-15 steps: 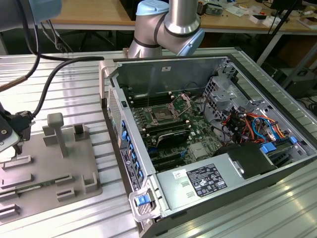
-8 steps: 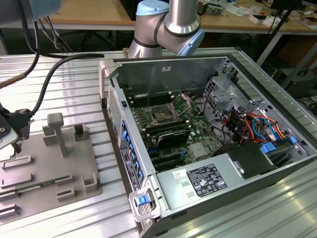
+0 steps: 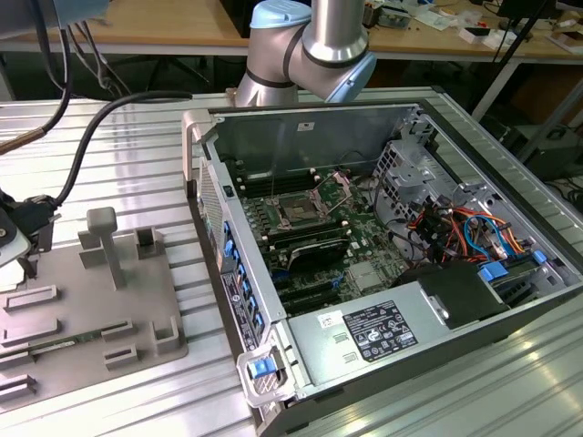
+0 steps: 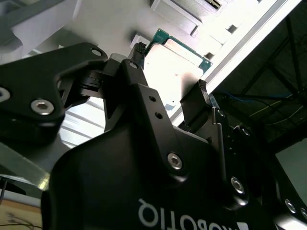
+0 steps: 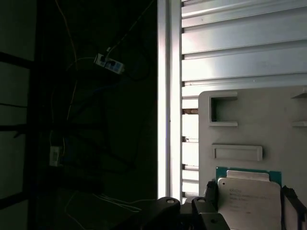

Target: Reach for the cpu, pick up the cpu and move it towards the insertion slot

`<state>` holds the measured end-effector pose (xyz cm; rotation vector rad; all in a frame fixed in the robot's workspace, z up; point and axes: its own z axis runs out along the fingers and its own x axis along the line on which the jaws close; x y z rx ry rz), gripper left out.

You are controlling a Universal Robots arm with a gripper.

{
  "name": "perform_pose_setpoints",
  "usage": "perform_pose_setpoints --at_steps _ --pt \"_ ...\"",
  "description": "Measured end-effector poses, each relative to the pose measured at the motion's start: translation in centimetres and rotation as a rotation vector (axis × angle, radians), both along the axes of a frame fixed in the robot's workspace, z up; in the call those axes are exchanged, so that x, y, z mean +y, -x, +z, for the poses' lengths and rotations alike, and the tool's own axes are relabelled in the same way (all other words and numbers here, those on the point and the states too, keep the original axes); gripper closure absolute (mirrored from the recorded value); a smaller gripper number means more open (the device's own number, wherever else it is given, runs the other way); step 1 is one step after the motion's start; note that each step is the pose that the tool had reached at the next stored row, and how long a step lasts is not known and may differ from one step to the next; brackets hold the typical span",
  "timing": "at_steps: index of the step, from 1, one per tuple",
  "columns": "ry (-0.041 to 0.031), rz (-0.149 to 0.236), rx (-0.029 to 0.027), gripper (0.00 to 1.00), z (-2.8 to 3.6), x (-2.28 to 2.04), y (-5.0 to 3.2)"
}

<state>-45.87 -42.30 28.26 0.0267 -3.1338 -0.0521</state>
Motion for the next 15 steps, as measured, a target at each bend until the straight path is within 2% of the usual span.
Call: perform_pose_setpoints --at_steps 11,15 --pt "0.0000 0.000 0.0000 0.45 0.84 0.00 0.00" --pt "0.0000 0.000 0.0001 0.45 0.88 0.00 0.00"
